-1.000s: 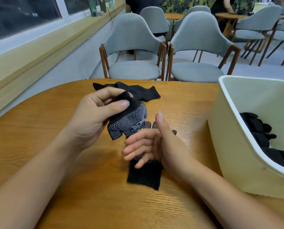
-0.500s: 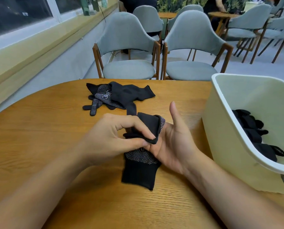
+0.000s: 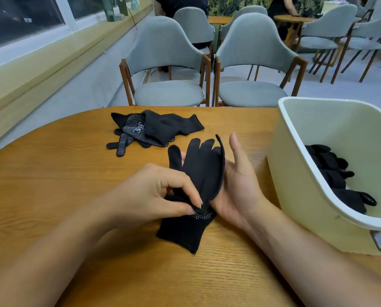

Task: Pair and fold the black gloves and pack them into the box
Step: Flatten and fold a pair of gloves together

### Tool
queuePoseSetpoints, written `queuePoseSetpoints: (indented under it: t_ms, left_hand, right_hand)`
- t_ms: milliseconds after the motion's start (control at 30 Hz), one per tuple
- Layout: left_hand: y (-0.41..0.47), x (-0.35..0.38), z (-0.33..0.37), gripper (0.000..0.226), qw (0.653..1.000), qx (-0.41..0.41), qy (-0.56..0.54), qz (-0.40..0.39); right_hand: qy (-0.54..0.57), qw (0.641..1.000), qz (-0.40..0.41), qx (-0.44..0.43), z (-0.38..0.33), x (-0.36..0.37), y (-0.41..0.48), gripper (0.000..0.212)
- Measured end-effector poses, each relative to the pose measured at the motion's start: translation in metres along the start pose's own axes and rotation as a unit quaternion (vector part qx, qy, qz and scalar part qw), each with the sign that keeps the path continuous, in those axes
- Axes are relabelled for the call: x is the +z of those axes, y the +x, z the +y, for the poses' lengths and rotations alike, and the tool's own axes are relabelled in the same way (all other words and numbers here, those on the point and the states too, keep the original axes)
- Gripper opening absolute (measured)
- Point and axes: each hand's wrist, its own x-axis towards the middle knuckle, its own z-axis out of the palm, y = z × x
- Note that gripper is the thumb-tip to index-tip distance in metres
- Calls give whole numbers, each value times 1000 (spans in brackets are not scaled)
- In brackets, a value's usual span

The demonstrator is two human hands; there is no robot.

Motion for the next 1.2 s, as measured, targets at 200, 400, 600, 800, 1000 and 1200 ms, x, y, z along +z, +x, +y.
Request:
queuePoseSetpoints:
  t_ms: [200,400,600,800,1000,1200]
  left_hand:
    - [1,1,-7,19,998,-25,31,-51]
    - [2,1,-6,18,993,-45,43,-100]
    - [2,7,-3,17,989,-39,63,-125]
    - [2,16,-1,17,993,-21,43,-111]
    - [1,19,-1,20,989,-42,24,-140]
    - [1,14,1,35,982,-52,34,-176]
  right_hand:
    - [-38,994,97,-14,-1,0,3,85]
    - [-107,980,163,-27,0,1,5,82]
    - [-180,963,201,-31,1,0,7,70]
    - [-209,955,201,-61,3,-6,12,63]
    - [-242,950,185,-65,6,-10,14,63]
    - [-362,899,188,-158,7,-9,11,42]
